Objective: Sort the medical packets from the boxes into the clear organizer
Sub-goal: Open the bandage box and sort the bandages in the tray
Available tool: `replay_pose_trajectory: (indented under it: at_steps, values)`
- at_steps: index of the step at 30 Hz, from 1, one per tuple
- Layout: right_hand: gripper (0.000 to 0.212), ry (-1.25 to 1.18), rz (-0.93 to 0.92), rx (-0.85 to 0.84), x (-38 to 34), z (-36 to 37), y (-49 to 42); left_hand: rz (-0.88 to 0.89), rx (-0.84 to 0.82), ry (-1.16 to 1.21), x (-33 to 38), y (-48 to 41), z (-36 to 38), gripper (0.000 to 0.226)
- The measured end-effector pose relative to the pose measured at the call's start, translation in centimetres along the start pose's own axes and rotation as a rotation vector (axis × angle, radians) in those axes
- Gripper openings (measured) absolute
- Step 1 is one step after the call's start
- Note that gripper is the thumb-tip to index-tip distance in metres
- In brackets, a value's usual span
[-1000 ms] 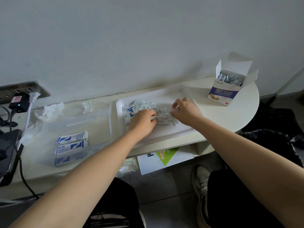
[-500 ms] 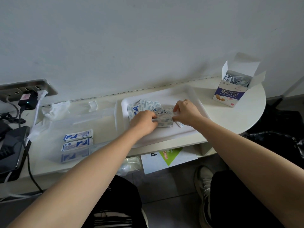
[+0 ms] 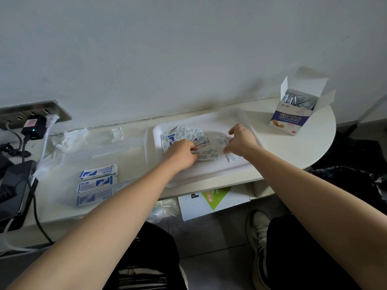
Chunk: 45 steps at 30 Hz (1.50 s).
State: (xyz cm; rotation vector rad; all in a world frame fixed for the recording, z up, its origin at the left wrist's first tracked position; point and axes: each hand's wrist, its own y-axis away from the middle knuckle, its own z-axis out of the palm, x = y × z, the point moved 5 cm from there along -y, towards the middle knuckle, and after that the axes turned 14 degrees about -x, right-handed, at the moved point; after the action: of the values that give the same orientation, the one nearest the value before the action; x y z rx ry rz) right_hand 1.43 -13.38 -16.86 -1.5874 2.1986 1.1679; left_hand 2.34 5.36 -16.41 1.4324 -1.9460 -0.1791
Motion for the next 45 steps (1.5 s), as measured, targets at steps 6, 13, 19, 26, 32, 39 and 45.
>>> replay_pose_trajectory:
  at_steps: [6,13,19,26,32,39,45]
  values:
    - [0.028,0.01,0.009,-0.029,0.4,0.0,0.2,-0.009,-0.002,0.016,-0.1,0.0,0.0,0.017]
    - [0.035,0.087,-0.026,0.045,0.0,0.4,0.0,-0.022,-0.004,0.022,-0.2,-0.1,0.0,0.023]
    - [0.037,0.048,-0.004,0.013,0.2,0.4,0.0,-0.033,-0.008,0.032,-0.3,0.0,-0.1,0.018]
    - [0.02,0.038,-0.123,0.077,-0.2,0.0,0.1,-0.038,-0.003,0.041,-0.1,0.0,-0.2,0.018]
    - [0.012,0.018,-0.628,-0.075,-3.7,-0.8,2.4,-0.059,0.006,0.118,-0.1,0.2,-0.4,0.016]
    - [0.011,0.484,-0.636,-0.063,-3.6,1.7,2.0,-0.007,0.012,0.217,-0.5,0.5,-0.4,0.02]
    - [0.025,0.667,-0.677,0.069,-4.3,2.3,2.2,0.052,-0.017,0.249,-0.1,0.5,-0.3,0.025]
